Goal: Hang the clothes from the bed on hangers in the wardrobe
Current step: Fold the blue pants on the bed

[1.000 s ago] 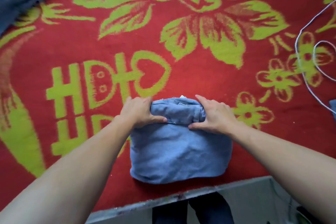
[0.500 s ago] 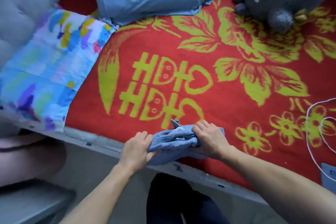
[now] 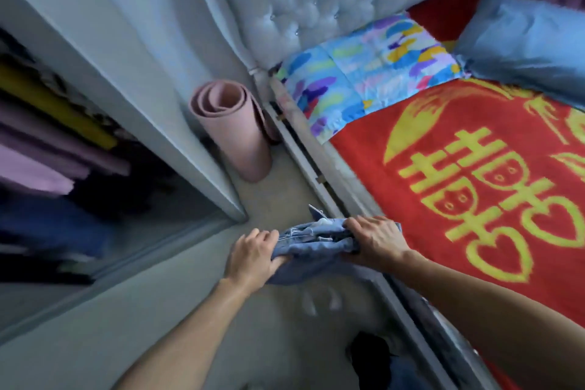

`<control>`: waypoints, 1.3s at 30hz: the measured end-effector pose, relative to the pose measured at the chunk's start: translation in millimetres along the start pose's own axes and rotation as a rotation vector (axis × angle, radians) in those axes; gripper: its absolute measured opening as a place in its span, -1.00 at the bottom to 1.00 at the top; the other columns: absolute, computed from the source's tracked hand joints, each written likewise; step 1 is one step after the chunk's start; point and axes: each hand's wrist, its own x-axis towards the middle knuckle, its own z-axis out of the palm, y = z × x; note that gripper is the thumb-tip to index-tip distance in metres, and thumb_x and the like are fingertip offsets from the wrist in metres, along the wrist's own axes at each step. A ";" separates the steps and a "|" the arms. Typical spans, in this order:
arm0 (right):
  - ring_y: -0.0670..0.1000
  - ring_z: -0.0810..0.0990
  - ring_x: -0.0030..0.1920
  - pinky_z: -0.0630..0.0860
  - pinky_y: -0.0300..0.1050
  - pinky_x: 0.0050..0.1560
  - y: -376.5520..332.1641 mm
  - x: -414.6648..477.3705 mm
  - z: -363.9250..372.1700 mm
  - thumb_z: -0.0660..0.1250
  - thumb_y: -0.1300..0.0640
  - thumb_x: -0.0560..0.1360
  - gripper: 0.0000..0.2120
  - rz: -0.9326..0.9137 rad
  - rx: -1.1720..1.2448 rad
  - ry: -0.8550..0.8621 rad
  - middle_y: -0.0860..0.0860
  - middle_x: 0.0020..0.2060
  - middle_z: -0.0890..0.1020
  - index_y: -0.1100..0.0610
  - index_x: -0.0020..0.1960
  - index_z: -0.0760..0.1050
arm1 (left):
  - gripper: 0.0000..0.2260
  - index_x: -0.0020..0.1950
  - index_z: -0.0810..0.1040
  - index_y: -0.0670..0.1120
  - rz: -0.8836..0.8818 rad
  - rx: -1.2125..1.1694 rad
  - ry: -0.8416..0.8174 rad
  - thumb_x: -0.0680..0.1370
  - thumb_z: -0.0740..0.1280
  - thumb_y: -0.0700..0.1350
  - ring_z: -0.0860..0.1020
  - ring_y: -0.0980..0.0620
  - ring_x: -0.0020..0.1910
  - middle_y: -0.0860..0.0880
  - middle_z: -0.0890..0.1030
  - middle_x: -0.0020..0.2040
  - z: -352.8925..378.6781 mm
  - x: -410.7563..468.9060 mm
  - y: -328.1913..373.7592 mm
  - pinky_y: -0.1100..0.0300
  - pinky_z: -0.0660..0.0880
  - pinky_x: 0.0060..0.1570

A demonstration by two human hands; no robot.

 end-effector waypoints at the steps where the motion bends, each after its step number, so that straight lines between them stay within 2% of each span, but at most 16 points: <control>1: 0.07 0.62 -0.36 0.48 -0.13 -0.39 -29.5 12.1 5.8 0.27 -0.26 0.19 -0.57 -0.048 -0.004 -0.002 -0.04 -0.33 0.59 0.07 -0.16 0.50 | -0.61 -0.26 0.47 -0.04 -0.046 0.008 -0.007 0.30 0.42 0.27 0.55 -0.03 -0.36 0.05 0.55 -0.39 -4.4 -26.6 -23.1 0.17 0.42 -0.48; 3: 0.07 0.62 -0.37 0.50 -0.12 -0.41 -86.7 32.1 17.8 0.27 -0.28 0.17 -0.55 -0.124 -0.007 -0.021 -0.04 -0.34 0.59 0.06 -0.16 0.51 | -0.60 -0.28 0.45 -0.02 -0.125 0.011 -0.008 0.34 0.25 0.33 0.55 -0.01 -0.36 0.04 0.55 -0.40 -11.3 -77.8 -64.8 0.17 0.44 -0.46; 4: 0.06 0.61 -0.39 0.49 -0.13 -0.43 -123.5 43.8 24.8 0.27 -0.28 0.16 -0.54 -0.175 -0.012 -0.027 -0.05 -0.35 0.59 0.06 -0.16 0.50 | -0.59 -0.28 0.45 -0.01 -0.173 0.017 -0.006 0.34 0.23 0.34 0.55 -0.01 -0.36 0.04 0.55 -0.40 -15.4 -109.7 -90.5 0.18 0.44 -0.44; 7: 0.06 0.58 -0.48 0.43 -0.19 -0.49 -223.8 71.4 42.0 0.35 -0.27 0.07 -0.53 -0.287 -0.042 -0.042 -0.05 -0.39 0.58 0.03 -0.19 0.46 | -0.59 -0.25 0.47 0.00 -0.264 0.049 0.012 0.29 0.42 0.33 0.56 0.01 -0.35 0.05 0.57 -0.38 -30.4 -192.6 -155.3 0.23 0.43 -0.42; 8: 0.07 0.58 -0.49 0.42 -0.19 -0.51 -257.3 80.4 47.9 0.40 -0.25 0.04 -0.53 -0.318 -0.043 -0.042 -0.05 -0.40 0.57 0.03 -0.20 0.45 | -0.58 -0.22 0.49 0.00 -0.295 0.070 0.014 0.29 0.43 0.33 0.57 0.03 -0.35 0.06 0.58 -0.36 -36.2 -219.0 -176.8 0.24 0.44 -0.42; 12: 0.05 0.56 -0.50 0.44 -0.18 -0.51 -365.4 117.9 67.9 0.46 -0.23 0.03 -0.53 -0.439 -0.029 -0.021 -0.07 -0.41 0.57 0.02 -0.19 0.47 | -0.54 -0.14 0.52 0.00 -0.438 0.120 0.024 0.38 0.13 0.37 0.56 0.05 -0.36 0.07 0.58 -0.36 -53.0 -297.2 -254.1 0.23 0.45 -0.43; 16: 0.03 0.57 -0.49 0.43 -0.20 -0.51 -429.6 158.7 87.2 0.46 -0.24 0.06 -0.52 -0.510 -0.052 -0.022 -0.07 -0.39 0.60 0.03 -0.16 0.53 | -0.59 -0.18 0.44 -0.03 -0.496 0.116 0.027 0.40 0.16 0.32 0.54 0.01 -0.39 0.04 0.54 -0.39 -54.3 -335.7 -310.4 0.20 0.43 -0.45; 18: 0.04 0.57 -0.50 0.42 -0.20 -0.53 -449.3 181.3 99.5 0.47 -0.24 0.08 -0.53 -0.528 -0.073 -0.034 -0.07 -0.38 0.61 0.03 -0.15 0.54 | -0.61 -0.21 0.46 -0.04 -0.528 0.114 0.001 0.39 0.30 0.30 0.54 0.00 -0.41 0.02 0.54 -0.41 -51.4 -341.9 -334.2 0.20 0.42 -0.46; 21: 0.06 0.58 -0.49 0.41 -0.20 -0.51 -468.4 218.4 122.0 0.47 -0.24 0.09 -0.52 -0.543 -0.075 -0.084 -0.05 -0.37 0.61 0.05 -0.15 0.53 | -0.58 -0.24 0.46 -0.04 -0.585 0.102 -0.055 0.27 0.51 0.25 0.53 -0.01 -0.44 0.01 0.53 -0.45 -38.2 -339.2 -370.2 0.19 0.40 -0.48; 25: 0.08 0.55 -0.51 0.41 -0.20 -0.51 -480.5 272.2 166.3 0.52 -0.20 0.04 -0.50 -0.520 -0.069 -0.142 -0.03 -0.41 0.58 0.08 -0.18 0.52 | -0.58 -0.25 0.48 -0.03 -0.618 0.083 -0.126 0.26 0.51 0.27 0.52 0.01 -0.45 0.02 0.53 -0.45 1.9 -322.0 -422.8 0.22 0.41 -0.47; 29: 0.12 0.55 -0.52 0.45 -0.15 -0.51 -479.6 319.7 225.2 0.53 -0.17 0.03 -0.44 -0.445 -0.051 -0.180 -0.01 -0.42 0.58 0.06 -0.13 0.40 | -0.58 -0.24 0.49 -0.03 -0.587 0.048 -0.180 0.25 0.52 0.27 0.51 0.01 -0.46 0.03 0.52 -0.46 56.4 -294.9 -474.9 0.20 0.40 -0.48; 33: 0.13 0.60 -0.47 0.48 -0.13 -0.49 -468.9 364.2 288.6 0.53 -0.16 0.04 -0.51 -0.337 -0.098 -0.217 0.00 -0.38 0.60 0.09 -0.18 0.50 | -0.58 -0.22 0.53 -0.06 -0.538 0.013 -0.186 0.24 0.53 0.25 0.52 -0.02 -0.45 -0.01 0.53 -0.45 120.9 -260.6 -525.5 0.20 0.41 -0.45; 37: 0.13 0.61 -0.45 0.49 -0.11 -0.50 -453.8 411.4 360.4 0.59 -0.15 0.01 -0.48 -0.250 -0.160 -0.209 0.00 -0.38 0.62 0.09 -0.19 0.51 | -0.57 -0.19 0.50 -0.07 -0.490 -0.052 -0.229 0.28 0.50 0.25 0.56 -0.06 -0.40 -0.05 0.57 -0.41 210.4 -221.9 -579.3 0.19 0.39 -0.42; 39: 0.13 0.63 -0.44 0.49 -0.10 -0.50 -445.1 436.9 399.2 0.60 -0.19 0.03 -0.47 -0.210 -0.233 -0.216 0.00 -0.36 0.64 0.07 -0.15 0.54 | -0.57 -0.11 0.51 -0.09 -0.461 -0.105 -0.223 0.34 0.47 0.24 0.60 -0.12 -0.29 -0.10 0.62 -0.31 255.7 -197.5 -608.1 0.14 0.43 -0.36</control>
